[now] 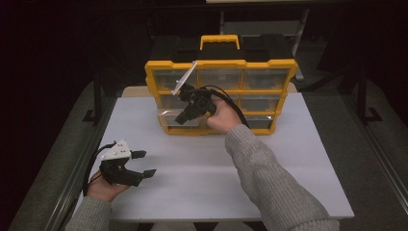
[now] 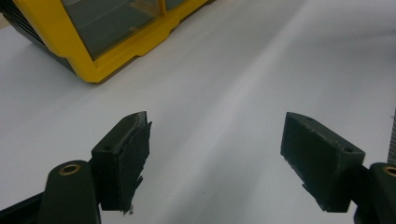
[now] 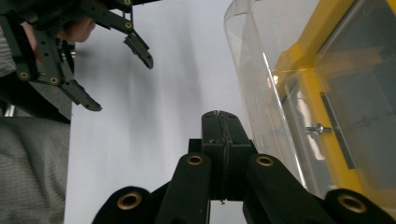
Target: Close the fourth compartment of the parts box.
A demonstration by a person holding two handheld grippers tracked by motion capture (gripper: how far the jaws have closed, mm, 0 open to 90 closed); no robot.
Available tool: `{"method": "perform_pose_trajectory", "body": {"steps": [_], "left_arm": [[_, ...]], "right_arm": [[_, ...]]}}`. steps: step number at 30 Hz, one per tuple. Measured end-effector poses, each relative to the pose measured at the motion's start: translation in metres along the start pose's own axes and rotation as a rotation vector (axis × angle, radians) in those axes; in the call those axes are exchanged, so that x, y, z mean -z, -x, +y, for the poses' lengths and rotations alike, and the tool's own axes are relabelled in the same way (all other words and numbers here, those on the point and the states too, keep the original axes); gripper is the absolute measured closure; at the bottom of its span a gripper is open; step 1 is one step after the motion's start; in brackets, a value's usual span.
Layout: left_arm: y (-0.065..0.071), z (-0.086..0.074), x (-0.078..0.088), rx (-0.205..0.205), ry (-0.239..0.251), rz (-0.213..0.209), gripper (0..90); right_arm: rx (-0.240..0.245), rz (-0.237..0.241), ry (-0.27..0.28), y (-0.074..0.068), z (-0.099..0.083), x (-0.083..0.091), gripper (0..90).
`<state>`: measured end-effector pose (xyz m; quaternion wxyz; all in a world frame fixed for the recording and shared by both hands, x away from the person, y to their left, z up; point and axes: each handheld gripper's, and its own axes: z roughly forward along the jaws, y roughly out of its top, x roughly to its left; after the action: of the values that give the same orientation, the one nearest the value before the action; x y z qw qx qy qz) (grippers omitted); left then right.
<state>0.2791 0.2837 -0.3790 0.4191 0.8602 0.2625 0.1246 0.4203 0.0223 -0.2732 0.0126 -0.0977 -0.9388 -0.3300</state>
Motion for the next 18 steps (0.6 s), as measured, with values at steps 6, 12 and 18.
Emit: {"method": "perform_pose_trajectory", "body": {"steps": [6, 12, 18], "left_arm": [[-0.0005, 0.0013, -0.0013, -0.004, 0.0, -0.001, 23.5], [-0.0005, 0.002, -0.0028, 0.0, 0.0, -0.006, 23.4], [-0.0001, 0.0011, -0.0028, -0.007, -0.002, -0.007, 23.4]], "right_arm": [[-0.001, -0.013, -0.002, 0.0023, 0.001, 0.0001, 88.9], [0.001, -0.019, -0.004, 0.0043, 0.0011, 0.0003, 88.9], [-0.004, -0.035, -0.002, 0.0081, 0.002, 0.0004, 89.0]]}}
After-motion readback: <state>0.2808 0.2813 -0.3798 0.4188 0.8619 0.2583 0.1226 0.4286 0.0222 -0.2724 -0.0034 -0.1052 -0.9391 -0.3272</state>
